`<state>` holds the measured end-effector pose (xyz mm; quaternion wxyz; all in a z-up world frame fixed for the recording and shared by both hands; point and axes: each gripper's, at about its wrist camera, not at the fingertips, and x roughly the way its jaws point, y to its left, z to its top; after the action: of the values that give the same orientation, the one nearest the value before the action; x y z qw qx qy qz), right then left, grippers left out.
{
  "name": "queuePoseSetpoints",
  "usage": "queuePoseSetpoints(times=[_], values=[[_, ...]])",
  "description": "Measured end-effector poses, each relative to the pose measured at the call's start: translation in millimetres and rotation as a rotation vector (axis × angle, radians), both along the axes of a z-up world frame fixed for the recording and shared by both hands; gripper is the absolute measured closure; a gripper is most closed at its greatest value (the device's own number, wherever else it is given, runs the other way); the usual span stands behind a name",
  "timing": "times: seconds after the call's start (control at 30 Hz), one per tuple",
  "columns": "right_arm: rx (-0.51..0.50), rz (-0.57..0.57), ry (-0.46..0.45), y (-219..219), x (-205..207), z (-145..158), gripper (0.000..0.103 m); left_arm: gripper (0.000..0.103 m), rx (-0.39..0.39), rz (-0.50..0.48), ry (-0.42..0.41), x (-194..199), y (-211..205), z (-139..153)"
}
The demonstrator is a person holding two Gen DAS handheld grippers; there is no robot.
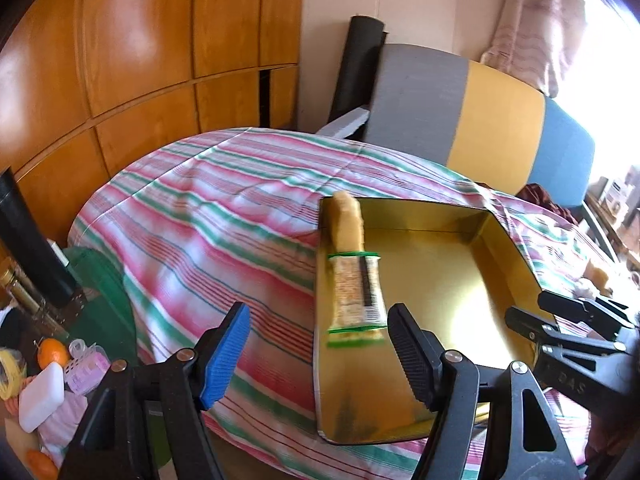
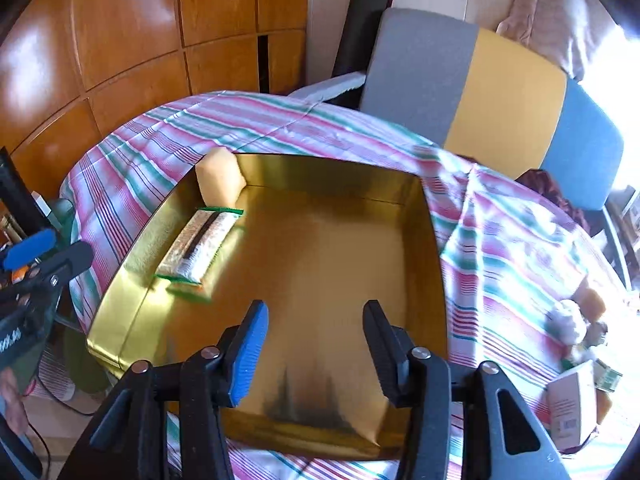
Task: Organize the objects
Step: 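Lower the cracker packet into the gold tray and open the right gripper, then move both grippers back from the tray to the pile of items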
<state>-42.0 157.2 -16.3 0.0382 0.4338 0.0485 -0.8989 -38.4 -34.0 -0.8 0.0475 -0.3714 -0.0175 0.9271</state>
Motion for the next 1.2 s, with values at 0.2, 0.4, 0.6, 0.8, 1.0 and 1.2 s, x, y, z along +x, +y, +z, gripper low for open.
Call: queuePoseSetpoints(times=[0.2,0.4,0.6,0.8,1.0,1.2], values=[[0.026,-0.012,0.045,18.8,24.8,8.6,0.043,0.031,-0.02,-0.063,0.011,5.8,25.4,6.3],[0.019,-0.086,0.058,53.8,40.0,11.6,0.041,0.022,-0.035,-0.119,0.027,13.5,50.4,12.0],[0.02,-0.186,0.061,107.0,57.0,13.5,0.037,0.022,-0.057,-0.191,0.026,16.9,78.4,14.0],[0.06,-0.357,0.072,191.4,83.0,22.9,0.036,0.023,-0.063,-0.291,0.036,18.6,111.6,18.5],[0.083,-0.706,0.111,299.9,133.8,27.9,0.035,0.023,-0.061,-0.407,0.027,17.9,155.9,24.3],[-0.186,-1.1,0.111,385.3,192.7,2.8,0.035,0.023,-0.042,-0.547,-0.054,19.2,223.0,20.0]])
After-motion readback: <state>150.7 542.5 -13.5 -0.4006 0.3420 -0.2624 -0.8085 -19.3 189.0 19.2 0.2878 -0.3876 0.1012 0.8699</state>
